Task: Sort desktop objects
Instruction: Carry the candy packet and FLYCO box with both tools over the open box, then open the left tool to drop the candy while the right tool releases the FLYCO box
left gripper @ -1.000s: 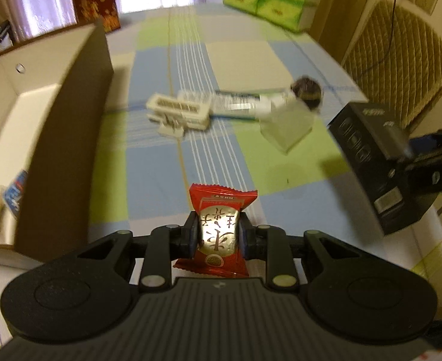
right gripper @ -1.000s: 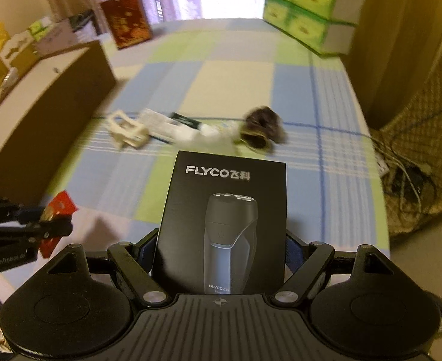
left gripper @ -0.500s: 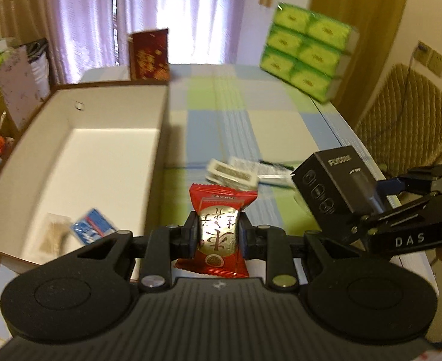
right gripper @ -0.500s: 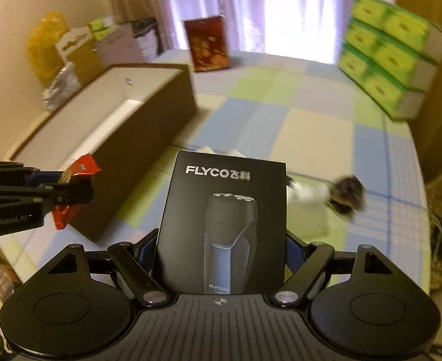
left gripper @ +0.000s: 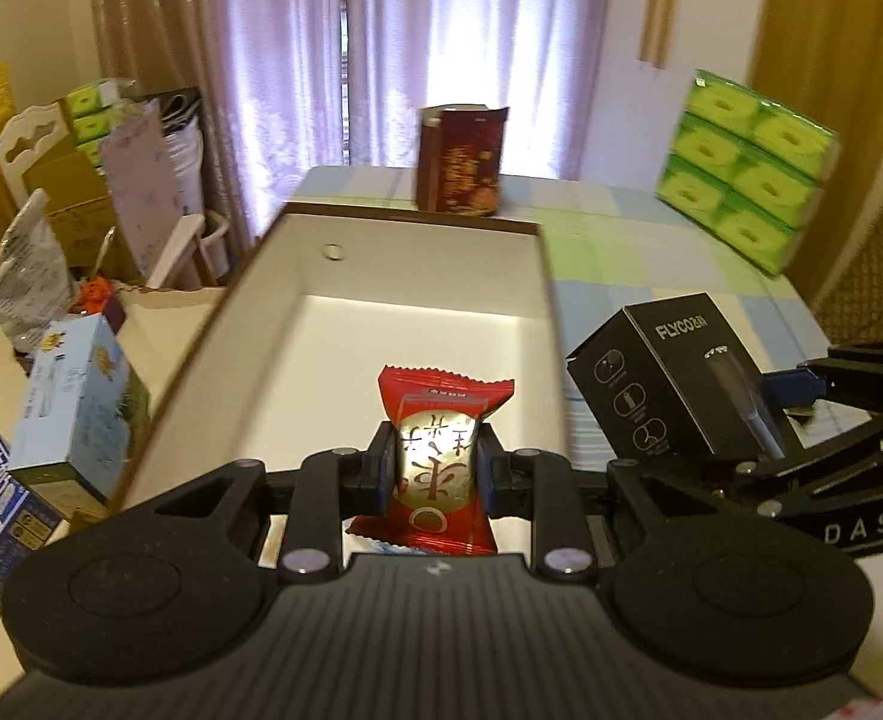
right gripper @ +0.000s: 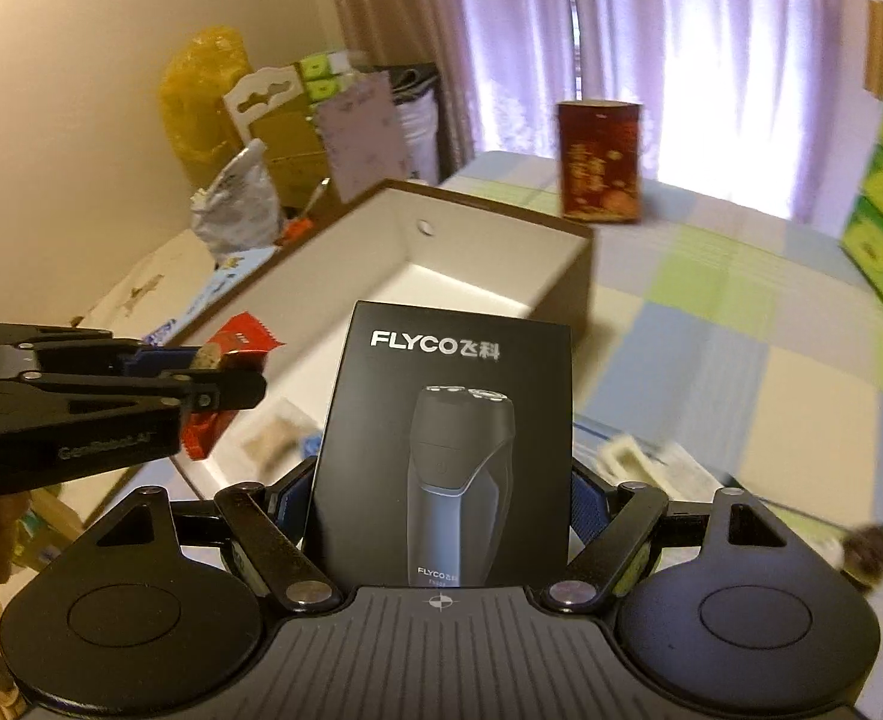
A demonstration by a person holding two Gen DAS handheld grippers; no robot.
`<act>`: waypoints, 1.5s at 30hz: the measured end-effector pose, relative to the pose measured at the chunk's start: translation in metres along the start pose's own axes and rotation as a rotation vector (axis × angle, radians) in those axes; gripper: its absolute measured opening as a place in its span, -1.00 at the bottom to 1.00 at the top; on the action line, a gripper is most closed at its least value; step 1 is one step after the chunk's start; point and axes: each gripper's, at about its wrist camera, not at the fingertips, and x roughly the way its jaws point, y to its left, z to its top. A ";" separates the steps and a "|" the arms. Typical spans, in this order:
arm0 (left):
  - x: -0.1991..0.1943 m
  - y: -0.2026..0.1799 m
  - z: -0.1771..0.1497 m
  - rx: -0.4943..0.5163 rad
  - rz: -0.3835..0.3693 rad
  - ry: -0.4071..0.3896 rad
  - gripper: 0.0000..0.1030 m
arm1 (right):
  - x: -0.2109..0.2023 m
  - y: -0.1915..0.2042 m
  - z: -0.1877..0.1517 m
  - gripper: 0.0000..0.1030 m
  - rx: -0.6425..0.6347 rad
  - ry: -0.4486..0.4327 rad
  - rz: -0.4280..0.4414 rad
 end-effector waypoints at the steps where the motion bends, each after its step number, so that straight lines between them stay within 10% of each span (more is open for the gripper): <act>1: 0.004 0.007 0.003 0.000 0.008 0.003 -0.58 | 0.008 0.005 0.006 0.52 -0.005 -0.001 0.003; 31: 0.119 0.099 0.031 -0.019 0.049 0.160 -0.58 | 0.165 0.029 0.071 0.48 -0.113 0.079 -0.101; 45: 0.143 0.093 0.029 -0.013 0.029 0.206 -0.58 | 0.172 0.010 0.063 0.64 -0.115 0.091 -0.073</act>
